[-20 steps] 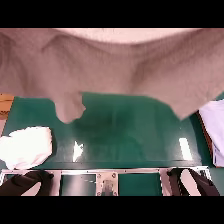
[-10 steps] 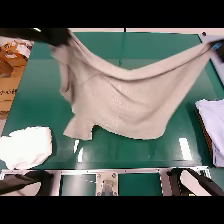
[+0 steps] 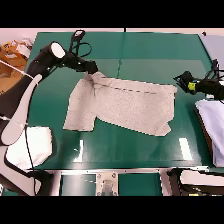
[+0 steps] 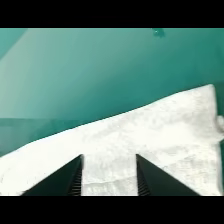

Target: Fold the shirts.

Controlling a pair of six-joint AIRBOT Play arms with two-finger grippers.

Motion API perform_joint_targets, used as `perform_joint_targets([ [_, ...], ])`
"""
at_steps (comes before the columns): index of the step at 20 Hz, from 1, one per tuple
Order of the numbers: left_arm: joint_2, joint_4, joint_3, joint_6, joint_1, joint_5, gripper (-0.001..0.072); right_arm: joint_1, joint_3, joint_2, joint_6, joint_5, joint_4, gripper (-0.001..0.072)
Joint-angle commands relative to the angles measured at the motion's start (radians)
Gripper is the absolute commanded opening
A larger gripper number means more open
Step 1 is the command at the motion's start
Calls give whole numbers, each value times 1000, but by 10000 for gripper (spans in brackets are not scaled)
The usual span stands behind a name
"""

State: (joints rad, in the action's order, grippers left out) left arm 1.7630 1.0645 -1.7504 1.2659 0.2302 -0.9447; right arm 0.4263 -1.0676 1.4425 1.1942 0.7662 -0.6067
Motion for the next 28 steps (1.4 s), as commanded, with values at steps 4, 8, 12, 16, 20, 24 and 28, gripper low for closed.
perform_joint_targets([
  [4,22,-30,-190,0,-205,-435,533,202,-3,-14,-1,393,0,10],
  [8,31,-36,-134,1,-381,-596,533,213,225,-178,48,431,-85,10],
  [12,48,-37,68,-47,-464,-454,533,213,473,-398,55,428,-86,9],
  [16,147,-134,172,-124,-441,-393,533,210,581,-504,73,428,-85,10],
  [20,202,-232,172,-183,-367,-337,533,170,602,-504,50,428,-85,10],
  [24,211,-207,175,-239,-295,-354,169,160,603,-504,52,414,-85,188],
  [28,211,-196,163,-238,-311,-401,25,182,603,-504,214,414,-211,263],
])
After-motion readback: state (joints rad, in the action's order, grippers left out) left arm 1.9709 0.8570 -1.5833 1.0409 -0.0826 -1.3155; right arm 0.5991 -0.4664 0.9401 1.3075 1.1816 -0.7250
